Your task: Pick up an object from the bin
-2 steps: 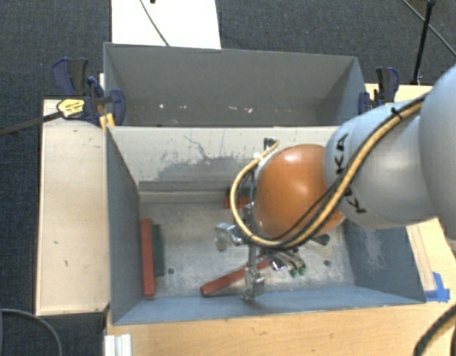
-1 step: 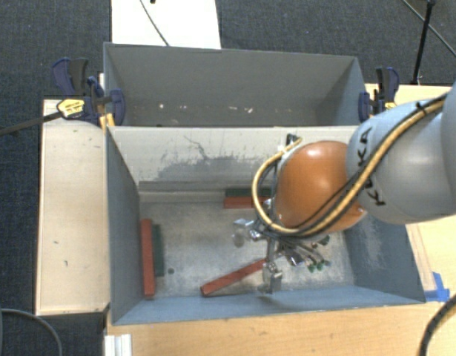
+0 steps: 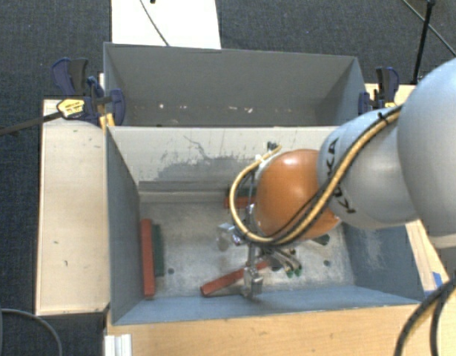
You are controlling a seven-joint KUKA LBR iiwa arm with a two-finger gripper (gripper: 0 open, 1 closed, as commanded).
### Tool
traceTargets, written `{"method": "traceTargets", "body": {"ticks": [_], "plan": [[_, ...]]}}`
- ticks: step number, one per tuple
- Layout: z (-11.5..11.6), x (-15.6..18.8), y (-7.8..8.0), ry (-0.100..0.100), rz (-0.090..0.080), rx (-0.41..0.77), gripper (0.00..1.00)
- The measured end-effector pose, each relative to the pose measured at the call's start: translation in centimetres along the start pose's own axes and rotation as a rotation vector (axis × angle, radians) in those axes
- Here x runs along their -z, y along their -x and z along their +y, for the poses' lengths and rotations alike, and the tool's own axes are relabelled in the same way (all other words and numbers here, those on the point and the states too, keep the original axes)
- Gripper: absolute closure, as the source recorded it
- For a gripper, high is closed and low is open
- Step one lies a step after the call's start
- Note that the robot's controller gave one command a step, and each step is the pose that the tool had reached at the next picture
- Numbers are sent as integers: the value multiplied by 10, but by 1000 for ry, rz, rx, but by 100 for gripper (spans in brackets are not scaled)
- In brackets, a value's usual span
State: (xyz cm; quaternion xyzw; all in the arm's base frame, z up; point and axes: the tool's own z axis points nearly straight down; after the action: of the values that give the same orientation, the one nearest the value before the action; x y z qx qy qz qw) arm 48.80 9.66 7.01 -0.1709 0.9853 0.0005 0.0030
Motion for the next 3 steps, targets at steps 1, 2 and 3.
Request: {"method": "traceTargets", "body": {"ticks": [1, 2, 3], "plan": [[0, 1, 1, 0, 0, -4, 0], [0, 0, 1, 1, 3, -8, 100], [0, 92, 4, -1, -4, -16, 100]]}}
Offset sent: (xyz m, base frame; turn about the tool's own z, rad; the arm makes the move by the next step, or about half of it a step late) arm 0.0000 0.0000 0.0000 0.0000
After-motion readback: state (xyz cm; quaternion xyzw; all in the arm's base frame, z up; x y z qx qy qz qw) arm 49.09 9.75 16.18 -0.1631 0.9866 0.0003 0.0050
